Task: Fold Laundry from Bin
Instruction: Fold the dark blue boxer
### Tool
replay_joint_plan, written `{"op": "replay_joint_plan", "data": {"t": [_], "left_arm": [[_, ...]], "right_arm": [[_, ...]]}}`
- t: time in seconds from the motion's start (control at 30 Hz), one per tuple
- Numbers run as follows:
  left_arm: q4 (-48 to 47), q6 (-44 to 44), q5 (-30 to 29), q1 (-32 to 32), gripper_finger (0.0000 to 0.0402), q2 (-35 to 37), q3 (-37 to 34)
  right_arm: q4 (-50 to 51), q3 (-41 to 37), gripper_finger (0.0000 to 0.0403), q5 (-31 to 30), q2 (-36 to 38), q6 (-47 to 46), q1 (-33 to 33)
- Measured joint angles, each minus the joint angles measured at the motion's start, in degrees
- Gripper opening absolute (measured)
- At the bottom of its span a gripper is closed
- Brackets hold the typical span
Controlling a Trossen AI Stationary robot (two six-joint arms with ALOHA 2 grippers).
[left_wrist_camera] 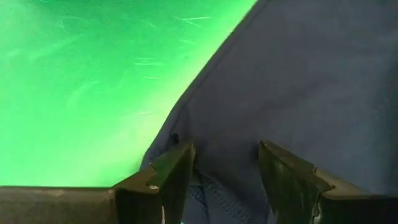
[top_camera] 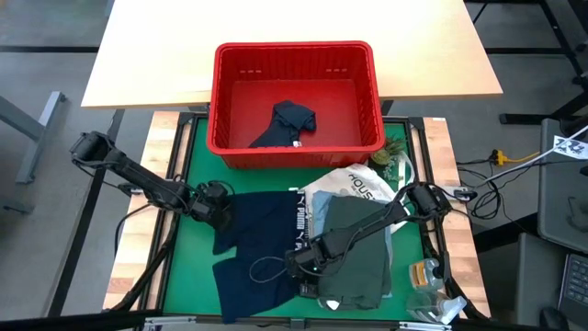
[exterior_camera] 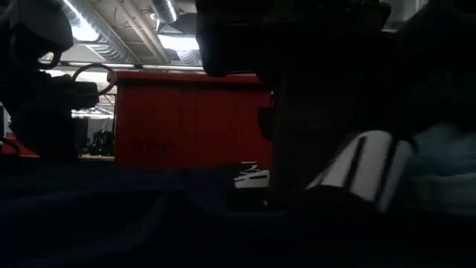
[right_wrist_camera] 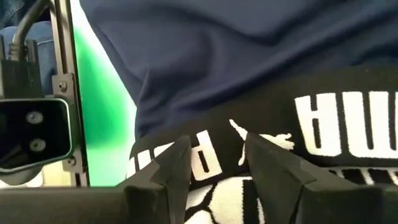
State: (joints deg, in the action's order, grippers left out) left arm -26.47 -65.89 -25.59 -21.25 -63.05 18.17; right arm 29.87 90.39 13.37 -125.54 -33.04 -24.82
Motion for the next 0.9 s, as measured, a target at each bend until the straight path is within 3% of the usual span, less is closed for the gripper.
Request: {"op": "replay_joint_plan", "data": {"t": [0.33,0.63,0.9], "left_arm": [[-10.3,0.0,-0.4,1.9,0.0181,0.5,0.1],[-11.9,0.0,0.3,2.2,0.0181,4.0,-0.2],[-12.2,0.9,5.6,2.2,0.0181,10.6,-0.3]], "right_arm": [[0.2,-0.1,0.0159,1.8,0.3,-4.3,0.1],[4.4,3.1,0.0159,1.4,0.2,-4.0,0.0],[15.0,11.9,0.0159,-7.2,0.1,1.6,0.0]]}}
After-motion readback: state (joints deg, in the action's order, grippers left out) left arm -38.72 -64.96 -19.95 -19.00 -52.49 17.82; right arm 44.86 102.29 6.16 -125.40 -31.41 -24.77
